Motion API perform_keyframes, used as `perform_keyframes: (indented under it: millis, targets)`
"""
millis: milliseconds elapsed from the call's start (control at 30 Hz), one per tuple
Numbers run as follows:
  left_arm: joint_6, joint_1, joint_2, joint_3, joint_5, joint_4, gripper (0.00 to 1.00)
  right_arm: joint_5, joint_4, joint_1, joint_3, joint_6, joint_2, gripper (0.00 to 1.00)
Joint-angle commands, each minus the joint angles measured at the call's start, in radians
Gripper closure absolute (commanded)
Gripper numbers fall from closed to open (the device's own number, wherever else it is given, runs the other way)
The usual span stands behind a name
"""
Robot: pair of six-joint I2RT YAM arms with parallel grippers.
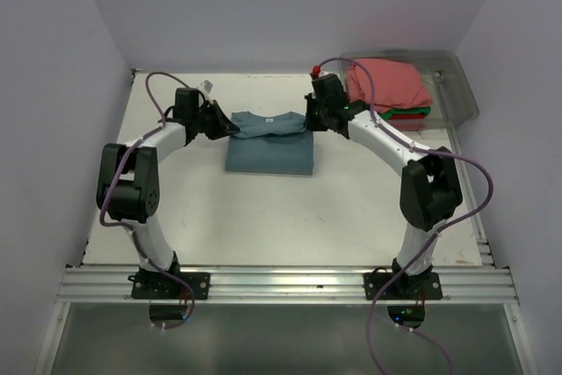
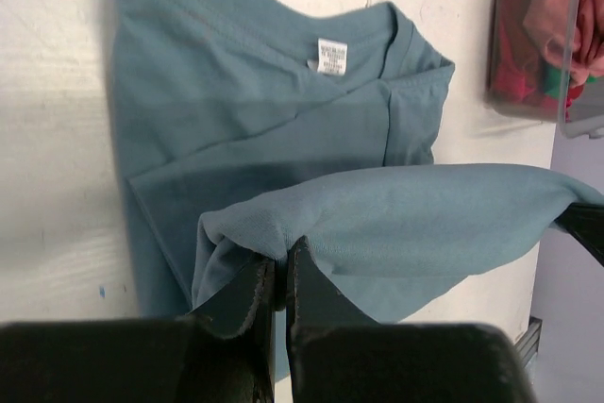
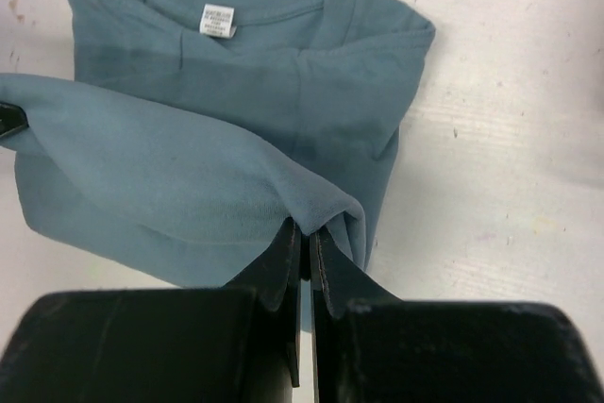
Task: Fold and stack the t-shirts
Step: Fold the long partially folded tshirt into a neat square
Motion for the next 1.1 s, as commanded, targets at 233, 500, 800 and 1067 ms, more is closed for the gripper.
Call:
perform_keyframes:
  millis: [233, 500, 800, 1067]
  targets:
    - [-0.035, 0.064, 0.244, 0.265, 0.080, 0.144, 0.98, 0.054, 0.037, -0.033, 0.275, -0.003, 0.254, 1.00]
    - [-0.130, 0.106, 0.360, 0.404, 0.162, 0.435, 0.00, 0.278, -0.015, -0.051, 0.681, 0.002, 0.524, 0.05]
    - [-0.119, 0.133, 0.151, 0.212, 0.227, 0.561, 0.00, 0.238, 0.258, -0.051, 0.210, -0.003, 0.196, 0.01]
    - [-0.234, 0.115, 0.223, 0.144, 0.437, 0.696, 0.16, -0.244, 0.308, -0.071, 0.110, 0.155, 0.177, 1.00]
